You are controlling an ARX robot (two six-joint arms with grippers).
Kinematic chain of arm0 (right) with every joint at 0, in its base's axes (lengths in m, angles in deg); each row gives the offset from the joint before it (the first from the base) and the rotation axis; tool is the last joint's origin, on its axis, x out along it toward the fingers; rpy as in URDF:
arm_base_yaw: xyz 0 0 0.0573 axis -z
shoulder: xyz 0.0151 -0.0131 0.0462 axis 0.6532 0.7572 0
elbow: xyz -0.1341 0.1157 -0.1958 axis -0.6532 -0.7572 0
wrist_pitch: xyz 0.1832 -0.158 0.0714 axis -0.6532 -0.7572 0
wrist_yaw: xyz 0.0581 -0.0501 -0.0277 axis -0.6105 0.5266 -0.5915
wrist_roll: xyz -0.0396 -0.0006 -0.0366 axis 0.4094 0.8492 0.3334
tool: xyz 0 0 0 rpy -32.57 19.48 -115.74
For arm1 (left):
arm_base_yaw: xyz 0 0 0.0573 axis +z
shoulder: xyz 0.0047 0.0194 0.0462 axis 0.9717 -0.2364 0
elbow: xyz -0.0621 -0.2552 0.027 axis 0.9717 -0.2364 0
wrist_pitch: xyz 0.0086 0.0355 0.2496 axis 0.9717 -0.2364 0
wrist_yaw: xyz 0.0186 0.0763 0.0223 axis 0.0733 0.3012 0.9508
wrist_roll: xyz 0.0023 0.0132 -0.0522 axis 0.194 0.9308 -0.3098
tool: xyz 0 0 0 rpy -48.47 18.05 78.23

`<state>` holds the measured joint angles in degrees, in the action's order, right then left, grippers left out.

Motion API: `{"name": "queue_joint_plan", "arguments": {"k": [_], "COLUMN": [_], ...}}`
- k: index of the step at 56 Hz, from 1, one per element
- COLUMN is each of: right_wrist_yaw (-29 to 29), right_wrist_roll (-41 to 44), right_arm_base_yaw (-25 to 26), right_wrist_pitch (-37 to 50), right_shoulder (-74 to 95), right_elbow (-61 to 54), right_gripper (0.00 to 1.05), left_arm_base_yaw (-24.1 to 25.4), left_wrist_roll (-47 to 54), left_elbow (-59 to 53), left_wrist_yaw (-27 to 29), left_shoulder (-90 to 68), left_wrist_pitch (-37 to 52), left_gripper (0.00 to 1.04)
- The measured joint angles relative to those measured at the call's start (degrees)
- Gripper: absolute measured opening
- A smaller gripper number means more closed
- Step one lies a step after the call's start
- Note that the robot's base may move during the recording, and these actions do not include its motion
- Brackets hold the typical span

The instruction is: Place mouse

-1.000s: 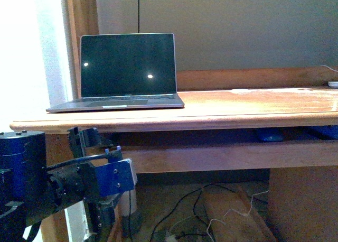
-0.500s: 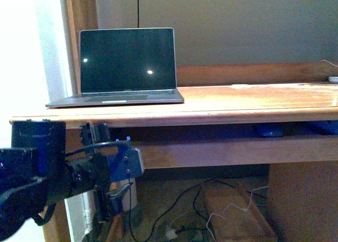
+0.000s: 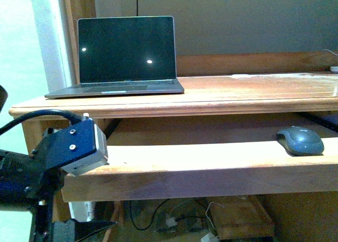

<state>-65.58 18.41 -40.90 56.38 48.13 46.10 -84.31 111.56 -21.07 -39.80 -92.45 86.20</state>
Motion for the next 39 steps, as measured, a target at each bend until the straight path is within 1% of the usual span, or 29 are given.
{"name": "queue_joint_plan", "arguments": {"k": [5,9,13,17,18,20,21,22,23,25,29,30,31,32,33,34,35,36,37,38,39], "right_wrist_yaw": [0.0,0.0,0.0,0.0,0.0,0.0,0.0,0.0,0.0,0.0,0.0,0.0,0.0,0.0,0.0,0.0,0.0,0.0,0.0,0.0,0.0], "right_wrist_roll": [0.0,0.0,0.0,0.0,0.0,0.0,0.0,0.0,0.0,0.0,0.0,0.0,0.0,0.0,0.0,0.0,0.0,0.0,0.0,0.0,0.0], "right_arm_base_yaw": [0.0,0.0,0.0,0.0,0.0,0.0,0.0,0.0,0.0,0.0,0.0,0.0,0.0,0.0,0.0,0.0,0.0,0.0,0.0,0.0,0.0], "right_wrist_pitch": [0.0,0.0,0.0,0.0,0.0,0.0,0.0,0.0,0.0,0.0,0.0,0.0,0.0,0.0,0.0,0.0,0.0,0.0,0.0,0.0,0.0], "right_shoulder": [0.0,0.0,0.0,0.0,0.0,0.0,0.0,0.0,0.0,0.0,0.0,0.0,0.0,0.0,0.0,0.0,0.0,0.0,0.0,0.0,0.0], "right_elbow": [0.0,0.0,0.0,0.0,0.0,0.0,0.0,0.0,0.0,0.0,0.0,0.0,0.0,0.0,0.0,0.0,0.0,0.0,0.0,0.0,0.0], "right_gripper": [0.97,0.97,0.97,0.97,0.97,0.97,0.97,0.97,0.97,0.97,0.97,0.97,0.97,0.97,0.97,0.97,0.97,0.97,0.97,0.97,0.97], "left_arm_base_yaw": [0.0,0.0,-0.2,-0.3,-0.3,-0.3,-0.3,-0.3,-0.3,-0.3,-0.1,-0.3,-0.6,-1.4,-1.8,-2.1,-2.2,-2.5,-2.5,-2.5,-2.5], "left_wrist_roll": [-6.3,-16.0,-25.2,-35.7,-40.6,-43.6,-48.3,-49.5,-52.8,-59.0,-66.3,-67.4,-67.7,-67.8,-67.8,-67.4,-67.1,-66.5,-66.3,-65.7,-65.3], "left_elbow": [-2.6,-5.8,-8.3,-11.5,-12.5,-13.4,-14.3,-14.5,-15.3,-16.2,-17.9,-19.0,-19.8,-21.7,-22.6,-24.5,-25.5,-27.3,-28.1,-29.7,-30.3], "left_wrist_yaw": [-2.8,-5.1,-5.7,-4.9,-4.7,-4.3,-3.5,-3.2,-1.8,-0.4,0.9,2.6,5.7,12.2,15.4,21.0,23.6,28.5,30.8,35.1,37.0], "left_shoulder": [3.5,7.1,10.0,13.5,14.6,15.9,17.3,17.7,19.5,22.0,26.4,28.3,29.2,31.3,32.2,34.3,35.4,37.6,38.6,40.6,41.5], "left_wrist_pitch": [0.0,3.0,6.6,12.0,13.6,15.3,16.9,17.2,18.7,19.4,20.1,21.0,22.2,25.3,26.8,29.3,30.3,31.9,32.5,33.3,33.5], "left_gripper": [0.97,0.97,0.97,0.97,0.97,0.97,0.97,0.97,0.97,0.97,0.97,0.96,0.95,0.92,0.90,0.86,0.85,0.81,0.79,0.76,0.74]}}
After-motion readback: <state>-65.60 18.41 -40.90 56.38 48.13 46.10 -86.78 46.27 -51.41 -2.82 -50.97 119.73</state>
